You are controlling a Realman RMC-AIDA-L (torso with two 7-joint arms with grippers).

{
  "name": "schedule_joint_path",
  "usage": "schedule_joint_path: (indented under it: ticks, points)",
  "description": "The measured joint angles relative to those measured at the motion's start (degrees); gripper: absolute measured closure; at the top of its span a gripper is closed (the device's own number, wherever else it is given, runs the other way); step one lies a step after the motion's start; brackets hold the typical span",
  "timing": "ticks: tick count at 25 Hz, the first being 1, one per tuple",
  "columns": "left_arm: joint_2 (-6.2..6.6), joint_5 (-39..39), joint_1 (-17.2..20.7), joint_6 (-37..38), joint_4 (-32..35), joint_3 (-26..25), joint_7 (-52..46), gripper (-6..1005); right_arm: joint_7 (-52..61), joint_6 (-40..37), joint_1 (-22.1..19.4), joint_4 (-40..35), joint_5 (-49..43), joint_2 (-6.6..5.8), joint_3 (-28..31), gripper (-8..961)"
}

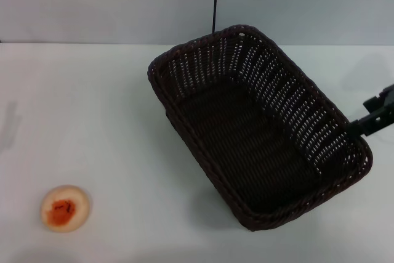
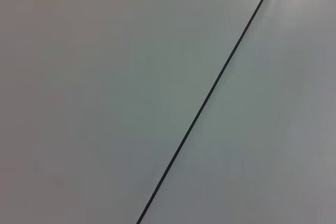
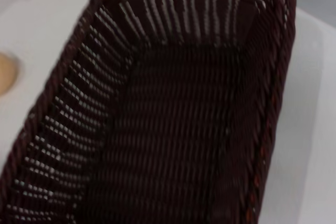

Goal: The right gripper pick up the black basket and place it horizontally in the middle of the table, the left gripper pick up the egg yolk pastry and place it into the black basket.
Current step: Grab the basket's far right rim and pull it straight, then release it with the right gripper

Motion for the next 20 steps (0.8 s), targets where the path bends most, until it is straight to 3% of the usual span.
schedule_joint_path:
  ticks: [8,20]
  points:
    - [0.0,0.0,-0.1,-0.7,-0.13,0.37,0.0,189,-0.3,3.05,-0.55,3.24,-1.78,1.34,-3.03,158]
    - [0.0,0.0,-0.15,-1.16,-0.13,0.9,0.0,190,-1.29,3.21,-0.86,5.61,-1.77,1.77,-3.9,168]
